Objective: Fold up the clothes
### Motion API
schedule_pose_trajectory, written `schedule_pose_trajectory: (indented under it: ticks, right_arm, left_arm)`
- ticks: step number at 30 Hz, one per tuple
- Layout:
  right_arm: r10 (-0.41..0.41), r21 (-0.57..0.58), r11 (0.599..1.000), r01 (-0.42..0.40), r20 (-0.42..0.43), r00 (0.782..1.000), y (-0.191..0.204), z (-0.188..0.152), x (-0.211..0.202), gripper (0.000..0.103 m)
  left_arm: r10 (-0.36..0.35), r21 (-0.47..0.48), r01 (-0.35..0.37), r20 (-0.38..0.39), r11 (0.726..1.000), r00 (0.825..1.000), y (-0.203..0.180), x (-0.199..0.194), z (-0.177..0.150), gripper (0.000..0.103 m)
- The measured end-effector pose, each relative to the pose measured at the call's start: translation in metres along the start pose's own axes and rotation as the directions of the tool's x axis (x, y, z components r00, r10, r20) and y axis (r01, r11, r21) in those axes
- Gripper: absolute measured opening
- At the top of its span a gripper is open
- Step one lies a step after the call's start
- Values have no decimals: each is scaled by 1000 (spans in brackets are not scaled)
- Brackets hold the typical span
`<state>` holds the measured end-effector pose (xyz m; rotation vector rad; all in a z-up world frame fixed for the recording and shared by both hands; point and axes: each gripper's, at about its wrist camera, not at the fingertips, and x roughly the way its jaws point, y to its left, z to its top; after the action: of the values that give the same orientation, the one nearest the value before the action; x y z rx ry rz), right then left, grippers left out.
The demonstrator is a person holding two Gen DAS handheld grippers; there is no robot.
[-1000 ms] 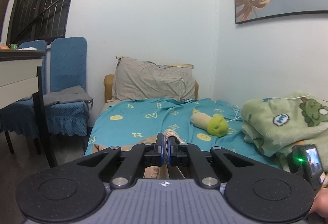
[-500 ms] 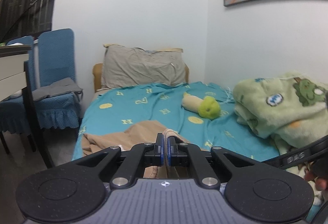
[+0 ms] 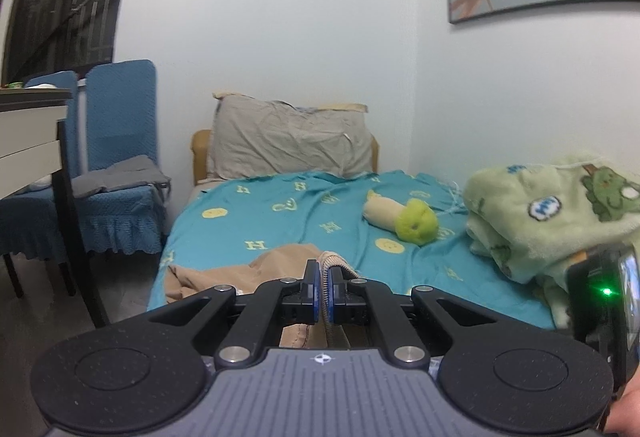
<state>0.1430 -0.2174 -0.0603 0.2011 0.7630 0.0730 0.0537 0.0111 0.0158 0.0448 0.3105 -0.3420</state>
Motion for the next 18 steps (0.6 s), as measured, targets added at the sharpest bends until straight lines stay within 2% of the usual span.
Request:
schedule_pose_trajectory:
  ticks: [4, 9, 12, 15, 17, 18]
  right_arm:
    - [-120, 122, 985, 121, -17, 993, -16, -2, 4, 84]
    - [-10, 219, 975, 42, -147, 989, -48, -6, -7, 84]
    - [-109, 203, 971, 124, -84, 991, -51, -4, -20, 84]
    - [-216, 156, 964, 213, 0, 976, -46, -1, -22, 84]
    - [-243, 107, 965, 240, 18, 970, -38, -4, -11, 84]
    - [-234, 82, 969, 233, 0, 972, -33, -6, -1, 84]
  left_arm:
    - [33, -16, -33, 12, 999, 999, 2, 0, 1, 4]
    - [27, -26, -28, -8, 999, 1000, 5, -2, 1, 4]
    - [24, -33, -24, -20, 999, 1000, 7, -2, 1, 4]
    - [20, -39, -21, -32, 999, 999, 9, -3, 1, 4]
    - [18, -44, -19, -40, 999, 999, 10, -4, 1, 4]
    - [16, -46, -18, -44, 999, 999, 11, -4, 1, 4]
